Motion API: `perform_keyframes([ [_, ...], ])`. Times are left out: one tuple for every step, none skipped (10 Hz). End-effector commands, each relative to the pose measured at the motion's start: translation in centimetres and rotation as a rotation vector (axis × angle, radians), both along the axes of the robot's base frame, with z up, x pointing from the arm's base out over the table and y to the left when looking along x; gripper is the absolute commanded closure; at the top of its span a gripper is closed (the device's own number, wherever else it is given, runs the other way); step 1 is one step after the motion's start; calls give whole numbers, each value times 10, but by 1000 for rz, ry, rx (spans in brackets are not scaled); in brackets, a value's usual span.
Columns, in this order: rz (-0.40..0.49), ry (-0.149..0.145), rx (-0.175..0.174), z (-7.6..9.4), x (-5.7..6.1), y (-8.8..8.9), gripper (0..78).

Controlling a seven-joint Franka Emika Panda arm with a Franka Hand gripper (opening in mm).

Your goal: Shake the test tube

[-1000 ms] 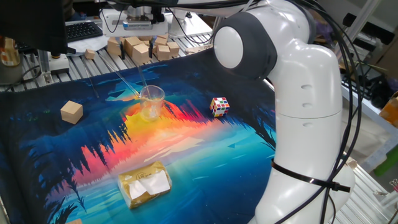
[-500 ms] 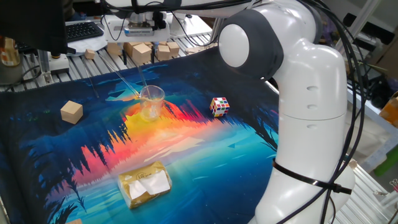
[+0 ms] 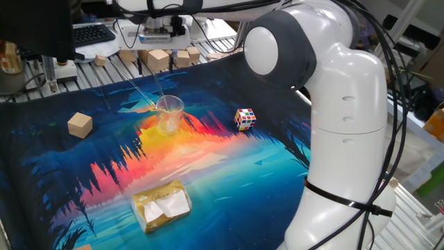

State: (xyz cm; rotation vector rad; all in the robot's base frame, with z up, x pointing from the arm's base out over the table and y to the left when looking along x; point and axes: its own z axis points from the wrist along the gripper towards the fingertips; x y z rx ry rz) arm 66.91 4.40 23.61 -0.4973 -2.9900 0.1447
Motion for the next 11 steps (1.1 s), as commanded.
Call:
perform_keyframes([
  [-21,-6,-16,-3,0,-2,1],
  [-22,-7,-32,-3,0,-2,1],
  [-22,-8,-49,-3,0,-2,1],
  [-19,-9,-58,-3,0,-2,1],
  [-16,-10,-62,-3,0,-2,1],
  [-13,-10,-65,-3,0,-2,1],
  [-15,-9,-63,-3,0,-1,1],
  [-17,-8,-63,-3,0,-1,1],
  [-17,-7,-64,-3,-1,-1,1],
  [-14,-7,-64,-3,-1,-1,1],
  [-14,-7,-65,-3,-1,-1,1],
])
